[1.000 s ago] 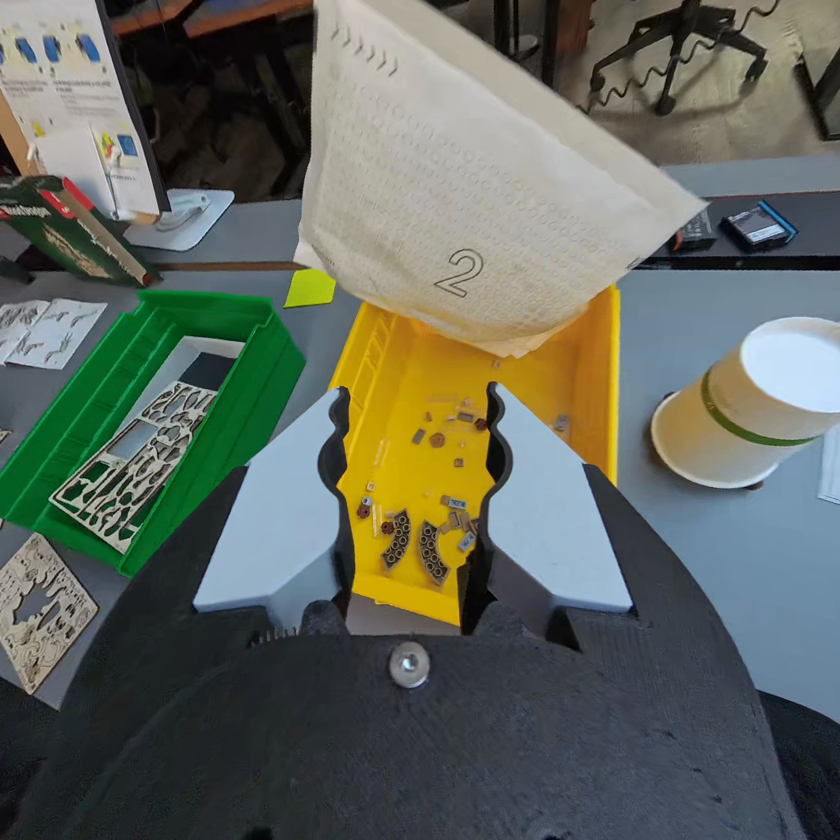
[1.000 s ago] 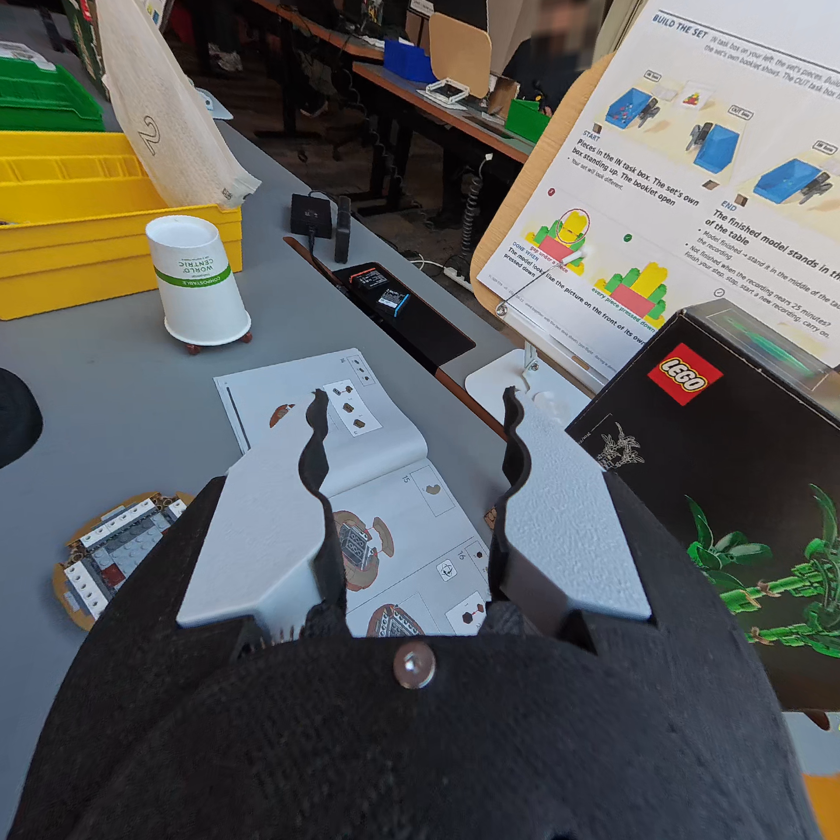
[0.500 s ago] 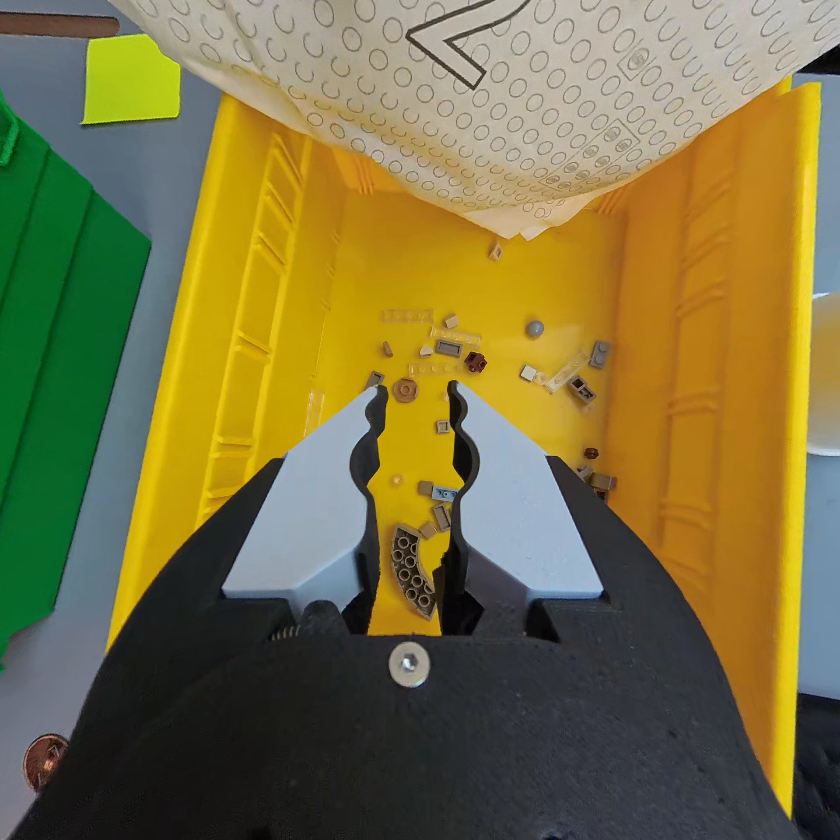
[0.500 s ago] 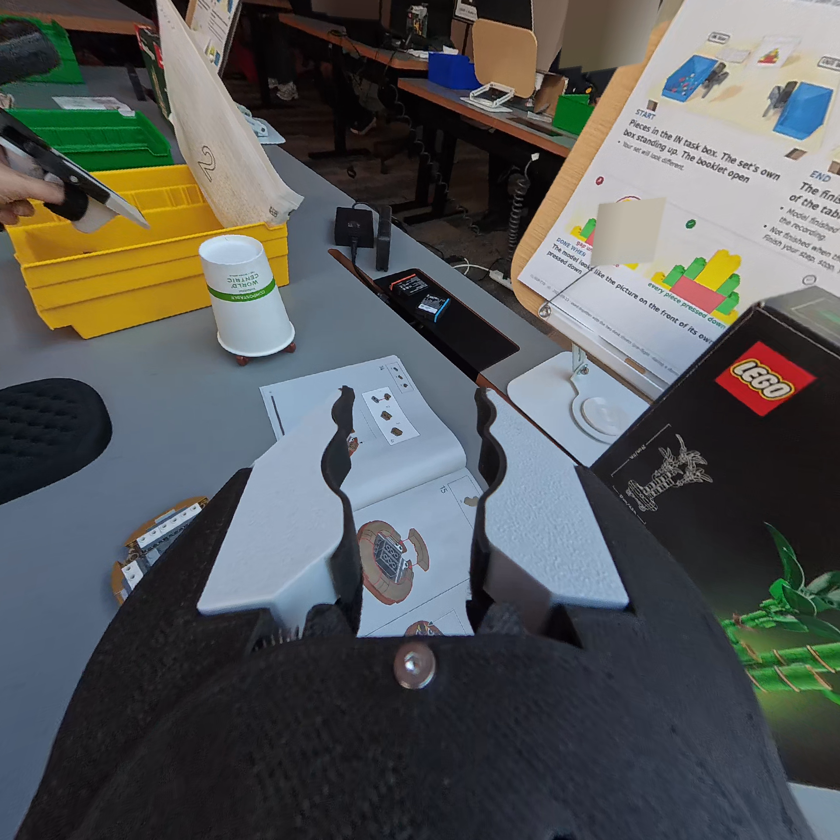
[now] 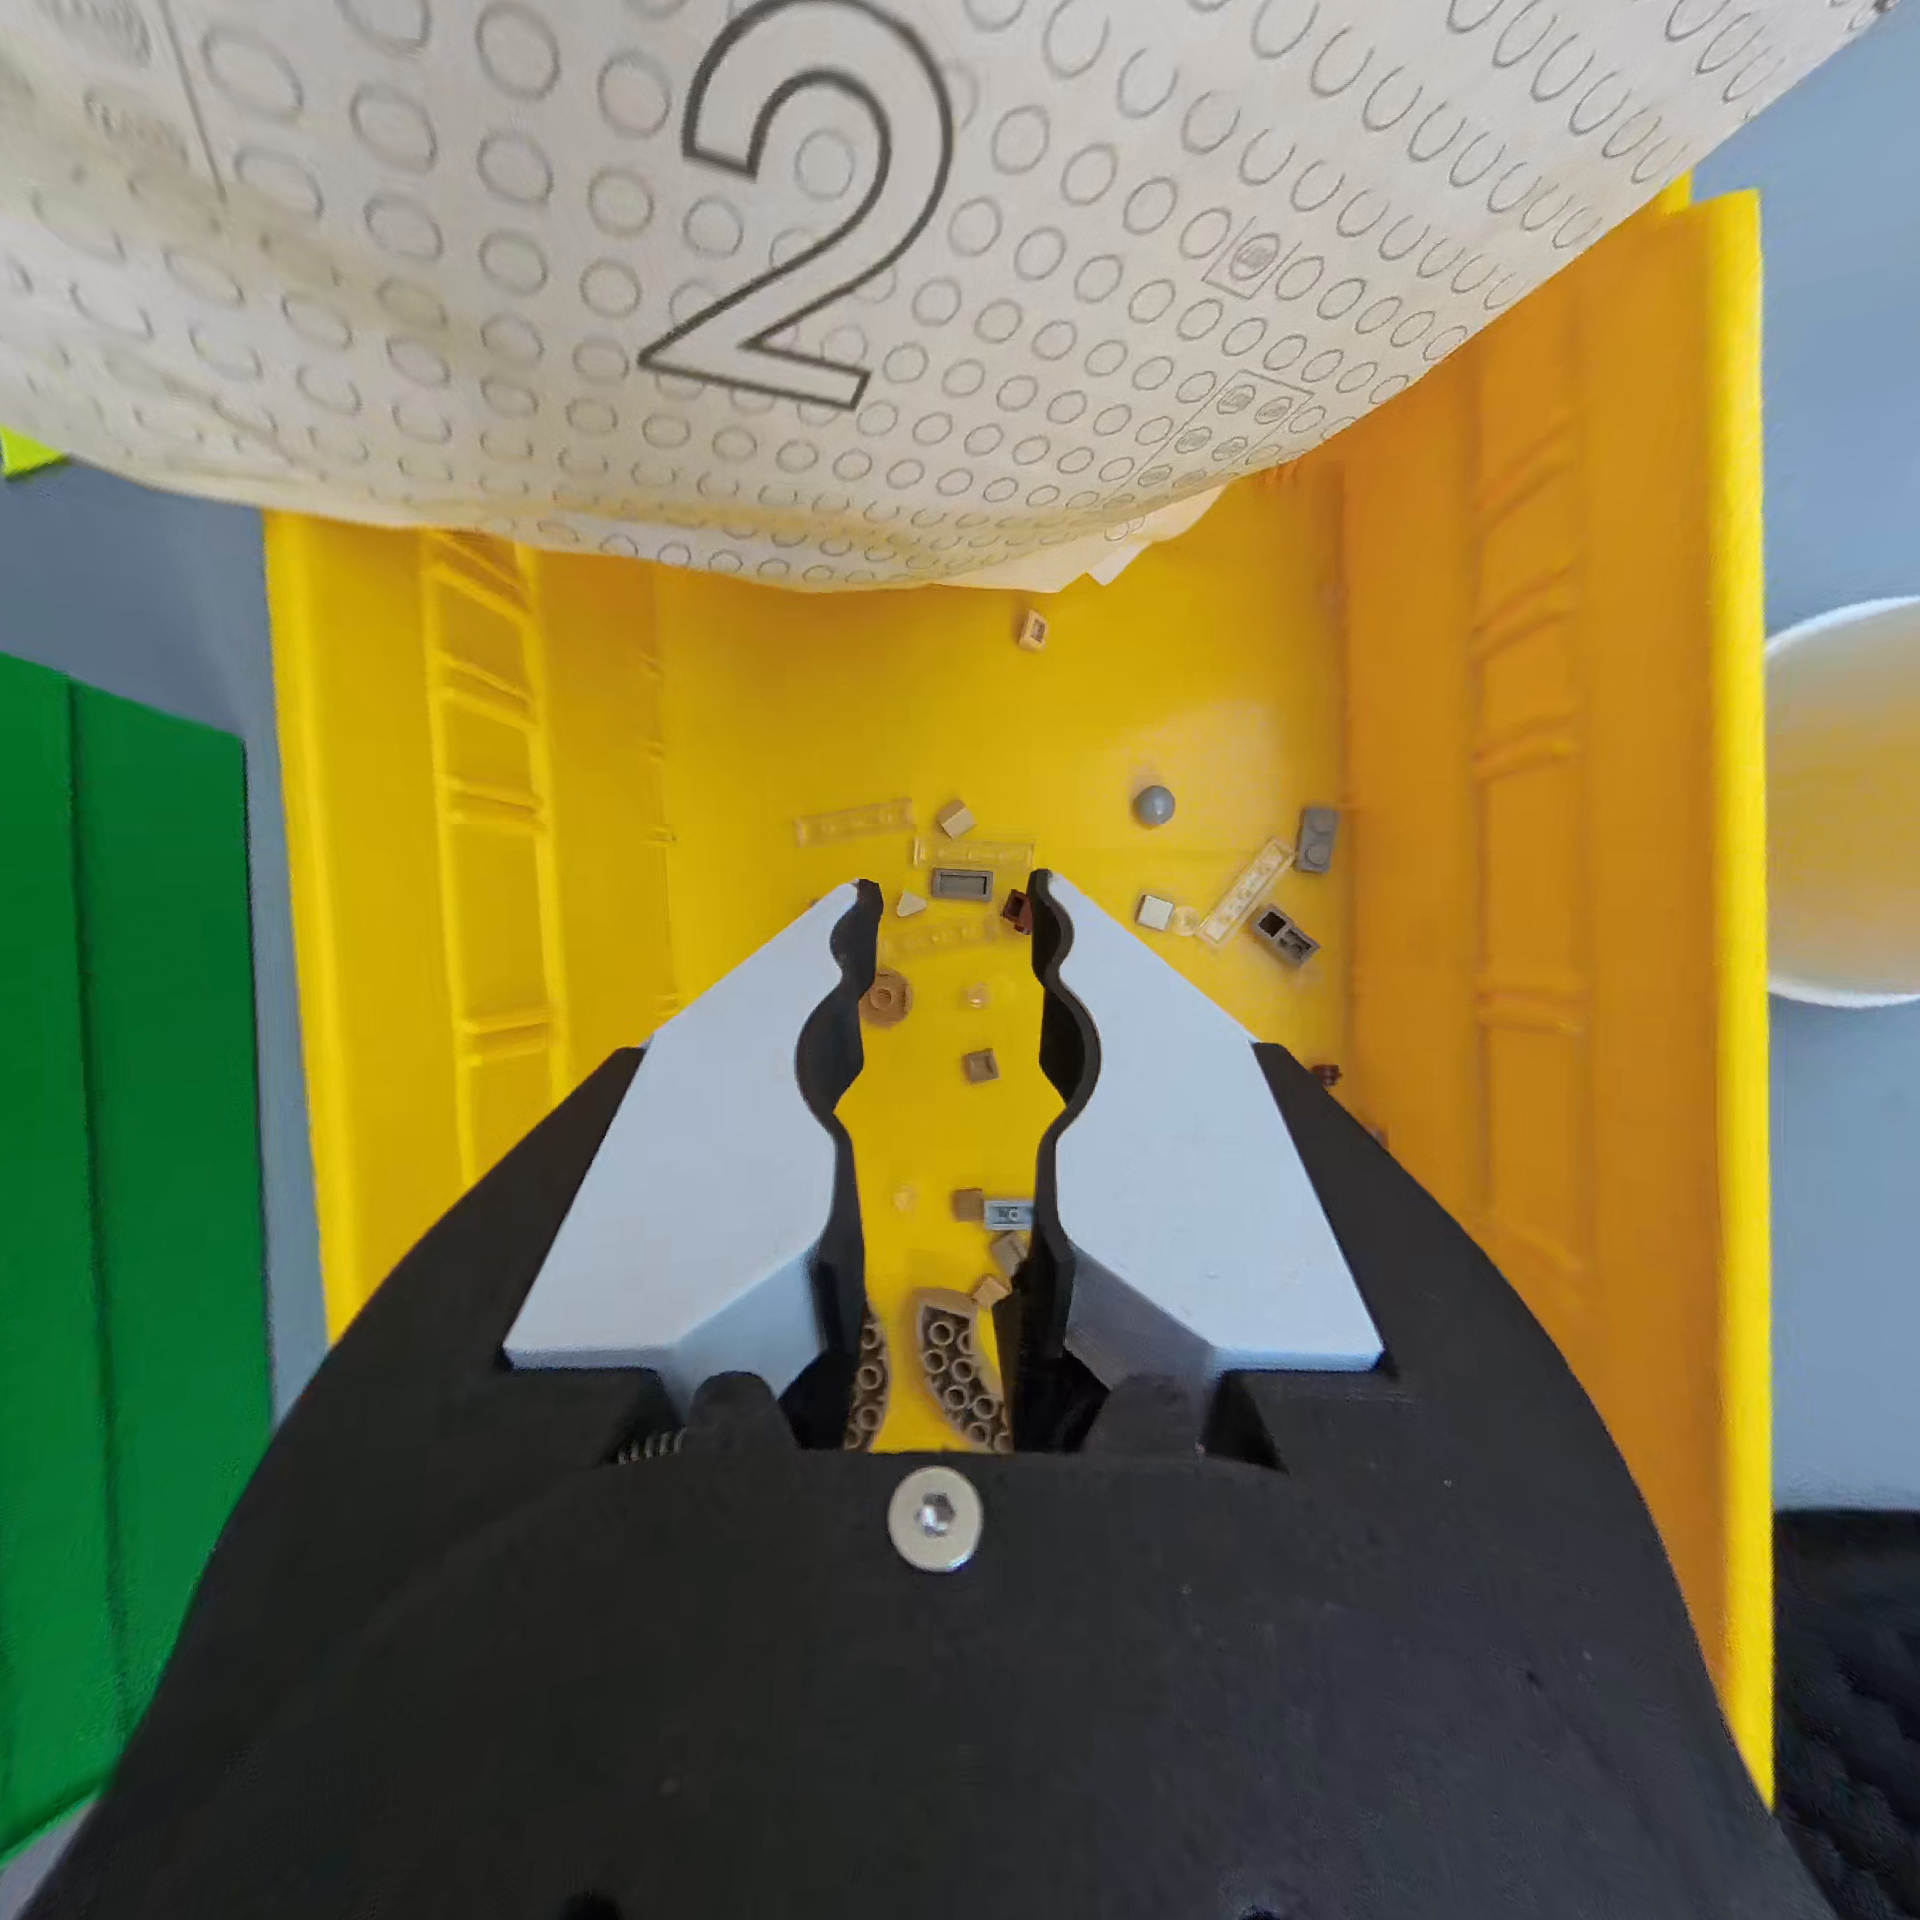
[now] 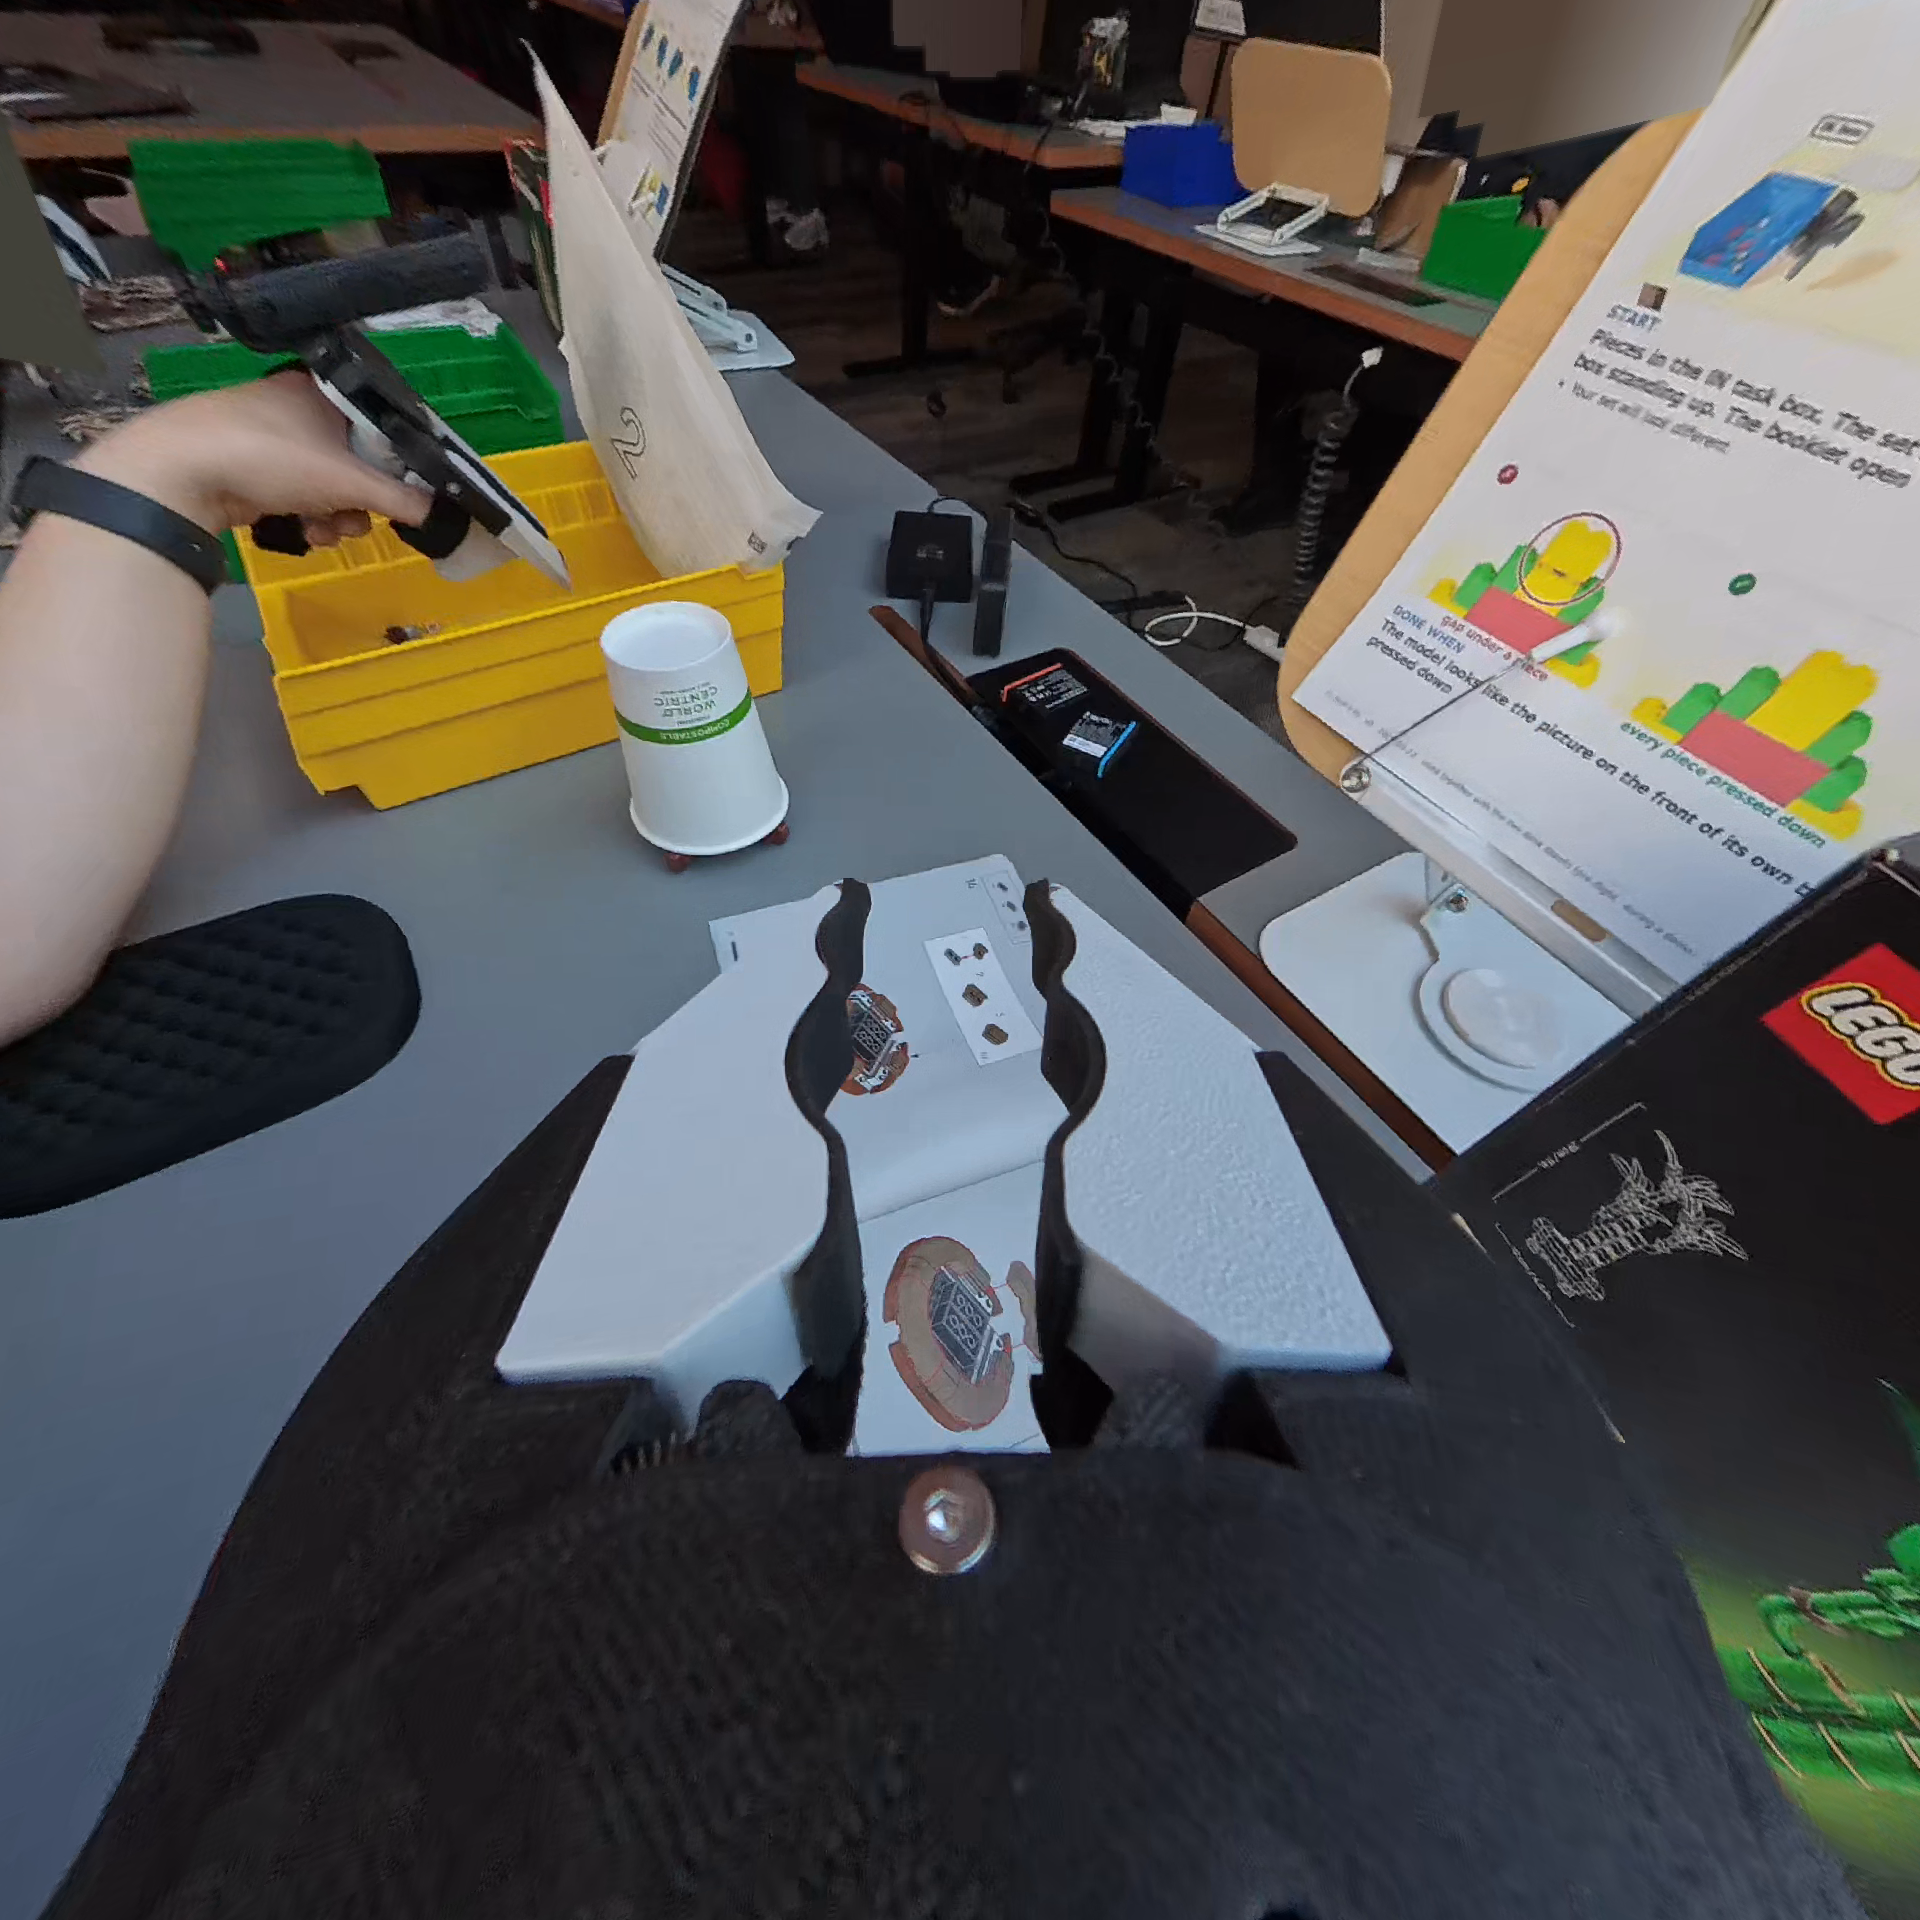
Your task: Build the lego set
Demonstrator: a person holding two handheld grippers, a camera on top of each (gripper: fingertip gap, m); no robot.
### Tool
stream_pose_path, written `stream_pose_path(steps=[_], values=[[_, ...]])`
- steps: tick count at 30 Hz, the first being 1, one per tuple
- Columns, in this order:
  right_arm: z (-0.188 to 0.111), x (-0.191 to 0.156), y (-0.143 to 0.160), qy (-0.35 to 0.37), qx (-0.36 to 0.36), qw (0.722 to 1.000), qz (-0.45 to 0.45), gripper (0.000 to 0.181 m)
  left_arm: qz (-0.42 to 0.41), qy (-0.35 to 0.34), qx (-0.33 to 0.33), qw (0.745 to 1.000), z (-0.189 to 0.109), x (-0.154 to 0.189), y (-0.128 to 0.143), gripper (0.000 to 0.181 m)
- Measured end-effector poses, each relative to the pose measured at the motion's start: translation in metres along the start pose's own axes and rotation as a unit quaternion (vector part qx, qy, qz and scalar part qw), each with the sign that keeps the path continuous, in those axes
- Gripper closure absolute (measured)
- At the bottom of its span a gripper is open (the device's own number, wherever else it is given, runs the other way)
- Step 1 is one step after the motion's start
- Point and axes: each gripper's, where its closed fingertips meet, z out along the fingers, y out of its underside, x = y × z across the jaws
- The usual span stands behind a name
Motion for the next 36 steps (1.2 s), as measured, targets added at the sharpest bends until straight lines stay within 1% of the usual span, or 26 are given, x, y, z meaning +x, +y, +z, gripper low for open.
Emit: stream_pose_path(steps=[2,3,4,5,7,8,9,11,13,15,17,19,21,22,24,28,33,36], values=[[-0.002,0.009,0.006,0.018,-0.005,1.000,0.002,0.148,0.039,-0.004,-0.030,0.999,-0.001,-0.004,-0.007,0.148],[-0.004,0.010,0.007,0.017,-0.008,1.000,0.000,0.147,0.055,0.005,-0.039,0.998,-0.002,-0.004,-0.010,0.153],[-0.006,0.011,0.008,0.016,-0.008,1.000,-0.006,0.147,0.072,0.010,-0.041,0.997,-0.003,-0.007,-0.014,0.151],[-0.009,0.012,0.008,0.020,-0.007,1.000,-0.012,0.146,0.091,0.018,-0.032,0.995,-0.004,-0.008,-0.019,0.149],[-0.014,0.018,0.007,0.032,-0.004,0.999,-0.018,0.146,0.123,0.039,-0.005,0.992,-0.010,-0.007,-0.028,0.154],[-0.016,0.020,0.005,0.035,0.000,0.999,-0.017,0.146,0.138,0.046,0.006,0.989,-0.014,-0.006,-0.029,0.150],[-0.019,0.020,0.003,0.034,0.007,0.999,-0.016,0.146,0.153,0.050,0.019,0.987,-0.017,-0.004,-0.030,0.150],[-0.022,0.021,-0.001,0.028,0.022,0.999,-0.010,0.145,0.192,0.070,0.027,0.979,-0.019,0.006,-0.024,0.148],[-0.024,0.021,-0.004,0.025,0.034,0.999,-0.003,0.146,0.238,0.078,0.014,0.968,-0.012,0.011,-0.011,0.146],[-0.026,0.022,-0.006,0.022,0.042,0.999,0.002,0.146,0.283,0.057,-0.028,0.957,0.001,0.001,0.004,0.142],[-0.028,0.021,-0.008,0.021,0.047,0.999,0.002,0.146,0.315,0.039,-0.060,0.946,0.011,-0.011,0.014,0.142],[-0.030,0.021,-0.009,0.022,0.050,0.999,0.001,0.146,0.343,0.047,-0.075,0.935,0.017,-0.014,0.019,0.146],[-0.033,0.021,-0.010,0.025,0.053,0.998,-0.001,0.145,0.379,0.040,-0.069,0.922,0.022,-0.018,0.016,0.149],[-0.034,0.021,-0.010,0.025,0.055,0.998,-0.001,0.146,0.385,0.046,-0.067,0.919,0.024,-0.018,0.016,0.153],[-0.037,0.021,-0.011,0.023,0.060,0.998,0.002,0.146,0.390,0.068,-0.075,0.915,0.031,-0.015,0.019,0.154],[-0.039,0.023,-0.010,0.023,0.062,0.998,0.008,0.146,0.415,0.067,-0.104,0.901,0.043,-0.023,0.028,0.152],[-0.040,0.027,-0.004,0.035,0.050,0.998,0.003,0.145,0.401,0.098,-0.124,0.902,0.049,-0.020,0.034,0.157],[-0.040,0.028,-0.004,0.034,0.051,0.998,0.008,0.145,0.402,0.106,-0.119,0.902,0.048,-0.017,0.030,0.159]])
